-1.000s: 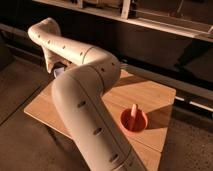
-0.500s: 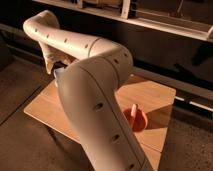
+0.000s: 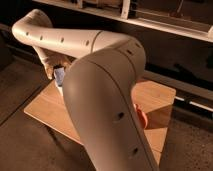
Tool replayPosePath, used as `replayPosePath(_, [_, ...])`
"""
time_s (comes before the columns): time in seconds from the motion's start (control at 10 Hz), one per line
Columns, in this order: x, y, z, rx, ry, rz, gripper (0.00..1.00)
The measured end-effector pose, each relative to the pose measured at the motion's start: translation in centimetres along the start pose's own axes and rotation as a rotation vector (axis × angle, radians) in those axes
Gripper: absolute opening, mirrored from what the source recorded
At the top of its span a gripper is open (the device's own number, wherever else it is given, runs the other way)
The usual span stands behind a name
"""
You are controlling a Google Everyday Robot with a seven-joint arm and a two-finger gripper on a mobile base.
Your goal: Place the white sponge in the ceramic cup
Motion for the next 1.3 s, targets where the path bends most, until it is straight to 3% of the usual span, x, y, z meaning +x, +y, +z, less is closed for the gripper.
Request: replayPosePath(1.3, [0.28,0.64,0.04,-0.002,0.006,-0.007,0.68])
